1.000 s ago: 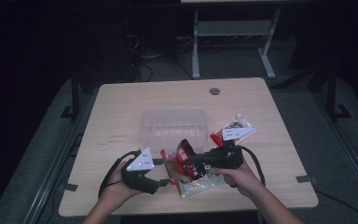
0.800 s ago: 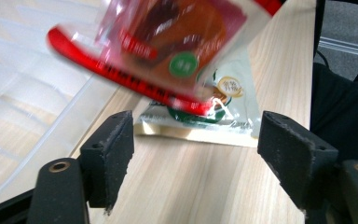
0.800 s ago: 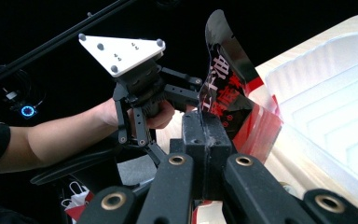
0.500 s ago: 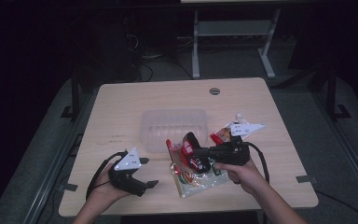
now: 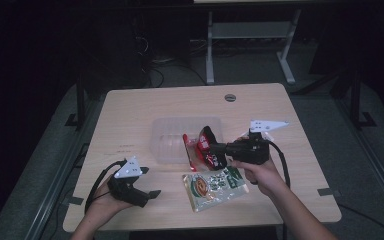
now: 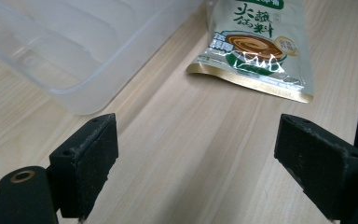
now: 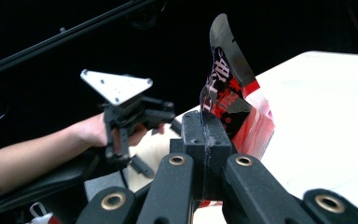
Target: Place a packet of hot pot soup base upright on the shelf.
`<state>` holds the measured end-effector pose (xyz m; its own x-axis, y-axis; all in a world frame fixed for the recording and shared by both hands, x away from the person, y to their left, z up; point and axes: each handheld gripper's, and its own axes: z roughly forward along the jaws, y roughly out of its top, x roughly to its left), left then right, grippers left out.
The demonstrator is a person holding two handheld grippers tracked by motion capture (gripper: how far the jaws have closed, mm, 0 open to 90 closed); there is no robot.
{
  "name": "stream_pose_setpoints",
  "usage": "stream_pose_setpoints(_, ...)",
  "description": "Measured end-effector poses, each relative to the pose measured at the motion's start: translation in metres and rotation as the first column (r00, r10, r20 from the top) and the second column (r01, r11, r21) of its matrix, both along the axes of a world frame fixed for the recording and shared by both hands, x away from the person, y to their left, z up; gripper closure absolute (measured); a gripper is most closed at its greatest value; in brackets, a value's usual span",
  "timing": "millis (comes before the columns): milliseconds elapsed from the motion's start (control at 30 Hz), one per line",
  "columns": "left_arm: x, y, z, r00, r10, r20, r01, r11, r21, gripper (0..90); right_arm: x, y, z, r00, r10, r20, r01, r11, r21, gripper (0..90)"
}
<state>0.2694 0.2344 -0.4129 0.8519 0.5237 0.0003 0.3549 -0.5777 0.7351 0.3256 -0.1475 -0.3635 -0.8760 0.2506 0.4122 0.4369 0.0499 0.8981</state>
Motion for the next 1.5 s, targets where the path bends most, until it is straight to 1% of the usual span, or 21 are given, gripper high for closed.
stream_pose_setpoints(67, 0.002, 0.004, 0.0, 1.0, 0.006, -0.005, -0.006, 1.0, -0.003, 12.9, 0.008, -0.001, 0.004, 0.9995, -0.03, 0.006, 0.03, 1.0, 0.007, 90.0)
stream_pose_setpoints(133, 0.002, 0.005, -0.001, 0.9999, 0.013, -0.005, -0.013, 0.9999, -0.01, 12.9, 0.01, -0.001, 0.005, 0.9993, -0.036, 0.008, 0.036, 0.999, 0.007, 90.0)
stream_pose_setpoints(200, 0.003, 0.006, -0.001, 0.9998, 0.016, -0.008, -0.016, 0.9999, -0.006, 12.9, 0.017, -0.002, 0.007, 0.9983, -0.056, 0.013, 0.056, 0.998, 0.009, 90.0)
stream_pose_setpoints(233, 0.003, 0.006, -0.001, 0.9997, 0.021, -0.01, -0.022, 0.9996, -0.016, 12.9, 0.021, -0.002, 0.008, 0.9975, -0.069, 0.016, 0.069, 0.998, 0.009, 90.0)
stream_pose_setpoints(300, 0.003, 0.007, -0.002, 0.9997, 0.023, -0.013, -0.023, 0.9997, -0.012, 13.0, 0.023, -0.002, 0.008, 0.9971, -0.075, 0.013, 0.075, 0.997, 0.011, 90.0)
stream_pose_setpoints(333, 0.004, 0.008, -0.002, 0.9998, 0.017, -0.01, -0.017, 0.9998, -0.001, 13.0, 0.029, -0.002, 0.007, 0.9957, -0.091, 0.011, 0.091, 0.996, 0.006, 90.0)
stream_pose_setpoints(400, 0.004, 0.007, -0.003, 0.9998, 0.019, -0.011, -0.019, 0.9998, -0.002, 13.0, 0.031, -0.001, 0.006, 0.9952, -0.097, 0.009, 0.097, 0.995, 0.007, 90.0)
stream_pose_setpoints(467, 0.005, 0.008, -0.004, 0.9998, 0.017, -0.013, -0.017, 0.9998, 0.002, 13.0, 0.036, 0.0, 0.002, 0.9938, -0.111, -0.003, 0.111, 0.994, 0.004, 90.0)
stream_pose_setpoints(567, 0.004, 0.008, -0.005, 0.9995, 0.023, -0.02, -0.023, 0.9997, -0.008, 13.0, 0.043, 0.004, -0.004, 0.9923, -0.123, -0.015, 0.123, 0.992, -0.008, 90.0)
stream_pose_setpoints(700, 0.005, 0.007, -0.005, 0.9996, 0.02, -0.023, -0.02, 0.9998, -0.006, 13.0, 0.046, 0.007, -0.007, 0.9922, -0.123, -0.019, 0.123, 0.992, -0.008, 90.0)
stream_pose_setpoints(733, 0.004, 0.006, -0.006, 0.9996, 0.015, -0.026, -0.015, 0.9999, -0.002, 13.0, 0.046, 0.008, -0.007, 0.9916, -0.128, -0.013, 0.128, 0.991, -0.023, 90.0)
stream_pose_setpoints(767, 0.004, 0.006, -0.006, 0.9996, 0.015, -0.026, -0.015, 0.9999, -0.002, 13.1, 0.046, 0.008, -0.007, 0.9916, -0.128, -0.013, 0.128, 0.991, -0.023, 90.0)
stream_pose_setpoints(800, 0.004, 0.006, -0.006, 0.9996, 0.014, -0.026, -0.014, 0.9999, 0.0, 13.1, 0.046, 0.01, -0.008, 0.9913, -0.131, -0.007, 0.131, 0.99, -0.043, 90.0)
stream_pose_setpoints(833, 0.004, 0.005, -0.006, 0.9996, 0.013, -0.027, -0.013, 0.9999, 0.002, 13.0, 0.046, 0.011, -0.009, 0.9909, -0.135, -0.007, 0.134, 0.99, -0.048, 90.0)
stream_pose_setpoints(900, 0.004, 0.005, -0.007, 0.9995, 0.012, -0.028, -0.013, 0.9999, -0.003, 13.0, 0.046, 0.011, -0.012, 0.9904, -0.138, -0.01, 0.137, 0.989, -0.051, 90.0)
stream_pose_setpoints(933, 0.004, 0.005, -0.007, 0.9995, 0.009, -0.029, -0.009, 1.0, 0.003, 13.0, 0.047, 0.011, -0.013, 0.9903, -0.138, -0.011, 0.137, 0.989, -0.054, 90.0)
stream_pose_setpoints(1067, 0.004, 0.004, -0.007, 0.9995, 0.008, -0.031, -0.008, 0.9999, 0.008, 13.0, 0.048, 0.015, -0.015, 0.9908, -0.135, -0.016, 0.134, 0.99, -0.055, 90.0)
stream_pose_setpoints(1133, 0.004, 0.005, -0.007, 0.9995, 0.009, -0.031, -0.008, 0.9999, 0.008, 13.0, 0.048, 0.017, -0.016, 0.9912, -0.131, -0.017, 0.13, 0.99, -0.059, 90.0)
stream_pose_setpoints(1167, 0.004, 0.004, -0.008, 0.9994, 0.013, -0.032, -0.013, 0.9999, 0.001, 13.0, 0.048, 0.018, -0.017, 0.991, -0.133, -0.015, 0.132, 0.989, -0.062, 90.0)
stream_pose_setpoints(1400, 0.004, 0.003, -0.009, 0.9994, 0.004, -0.035, -0.004, 1.0, 0.008, 13.0, 0.05, 0.023, -0.02, 0.9911, -0.132, -0.011, 0.131, 0.987, -0.093, 90.0)
stream_pose_setpoints(1500, 0.005, 0.003, -0.009, 0.9991, 0.006, -0.041, -0.006, 1.0, 0.004, 13.0, 0.052, 0.026, -0.021, 0.9895, -0.145, 0.001, 0.144, 0.983, -0.111, 90.0)
